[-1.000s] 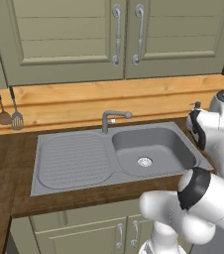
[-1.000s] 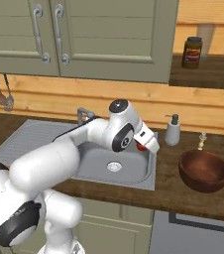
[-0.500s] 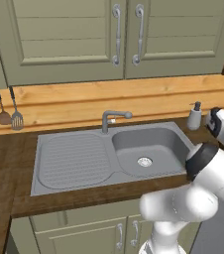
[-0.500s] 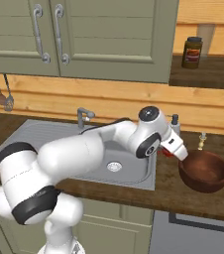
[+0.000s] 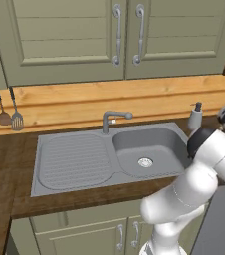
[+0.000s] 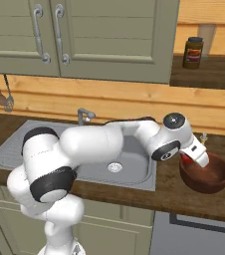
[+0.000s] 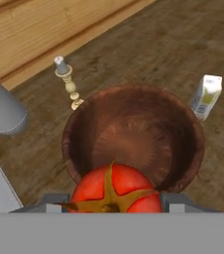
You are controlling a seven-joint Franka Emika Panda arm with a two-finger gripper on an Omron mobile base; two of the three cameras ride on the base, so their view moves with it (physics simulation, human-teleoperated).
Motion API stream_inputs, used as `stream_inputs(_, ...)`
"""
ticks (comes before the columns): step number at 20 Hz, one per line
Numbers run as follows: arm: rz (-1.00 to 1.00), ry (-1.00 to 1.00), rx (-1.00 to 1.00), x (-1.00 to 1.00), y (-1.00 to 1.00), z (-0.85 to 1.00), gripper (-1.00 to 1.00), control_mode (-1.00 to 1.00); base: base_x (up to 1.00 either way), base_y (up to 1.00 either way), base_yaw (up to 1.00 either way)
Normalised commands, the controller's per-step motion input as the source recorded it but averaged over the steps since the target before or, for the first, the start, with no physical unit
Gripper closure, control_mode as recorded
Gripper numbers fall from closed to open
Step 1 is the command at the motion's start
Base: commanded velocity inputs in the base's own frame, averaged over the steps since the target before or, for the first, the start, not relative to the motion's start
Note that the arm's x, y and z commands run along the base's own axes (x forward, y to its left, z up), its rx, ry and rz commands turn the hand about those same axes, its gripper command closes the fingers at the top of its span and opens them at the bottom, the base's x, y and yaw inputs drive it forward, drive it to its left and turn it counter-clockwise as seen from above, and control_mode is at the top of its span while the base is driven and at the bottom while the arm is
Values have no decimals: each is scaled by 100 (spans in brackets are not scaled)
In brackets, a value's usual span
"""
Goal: Pick the tomato from the sink and place it in the bowl. Then pick the bowl and place it in the microwave. Then close the microwave door and press the start button.
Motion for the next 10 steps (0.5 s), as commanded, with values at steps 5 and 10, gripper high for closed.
stream_inputs(5,0,2,0,10,-7,-39,100,-100,0,0,0)
stream_inputs(10,0,3,1,14,-39,-44,100,-100,0,0,0)
